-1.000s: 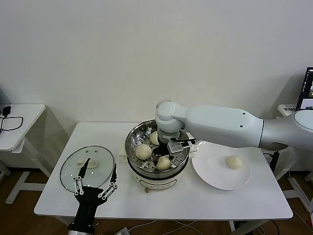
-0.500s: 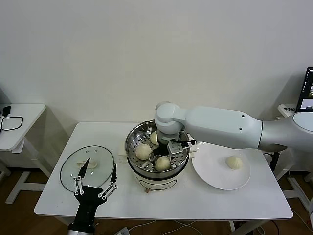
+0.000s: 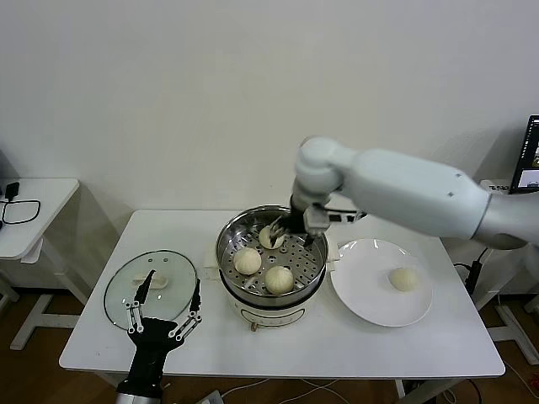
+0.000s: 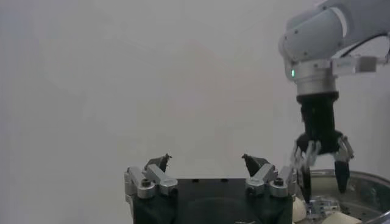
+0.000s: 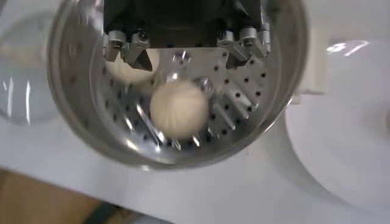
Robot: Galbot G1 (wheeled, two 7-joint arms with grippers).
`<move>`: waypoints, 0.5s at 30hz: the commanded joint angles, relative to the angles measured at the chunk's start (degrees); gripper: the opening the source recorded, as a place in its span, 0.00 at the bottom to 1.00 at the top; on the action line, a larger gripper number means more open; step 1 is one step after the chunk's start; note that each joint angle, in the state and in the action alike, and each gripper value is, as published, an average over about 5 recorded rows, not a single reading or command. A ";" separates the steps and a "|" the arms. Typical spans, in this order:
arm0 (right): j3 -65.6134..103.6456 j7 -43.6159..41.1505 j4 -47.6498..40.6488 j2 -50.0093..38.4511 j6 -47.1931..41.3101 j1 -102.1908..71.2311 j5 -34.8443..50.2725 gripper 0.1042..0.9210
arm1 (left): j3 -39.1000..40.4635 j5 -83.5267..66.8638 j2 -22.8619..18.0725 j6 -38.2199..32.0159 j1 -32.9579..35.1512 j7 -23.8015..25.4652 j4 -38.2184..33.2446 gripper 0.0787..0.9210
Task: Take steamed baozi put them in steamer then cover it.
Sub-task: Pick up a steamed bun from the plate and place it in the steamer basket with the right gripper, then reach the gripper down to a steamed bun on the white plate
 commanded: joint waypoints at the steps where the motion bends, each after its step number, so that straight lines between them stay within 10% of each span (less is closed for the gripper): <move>1: 2.03 -3.96 -21.47 -7.09 -24.86 2.80 21.69 0.88 | 0.19 0.69 0.15 1.79 -0.04 -1.10 0.01 0.88; 15: 2.24 -1.81 -36.33 -13.97 -26.96 -12.57 18.27 0.88 | -0.27 0.89 0.31 1.76 -0.01 -1.12 -0.11 0.88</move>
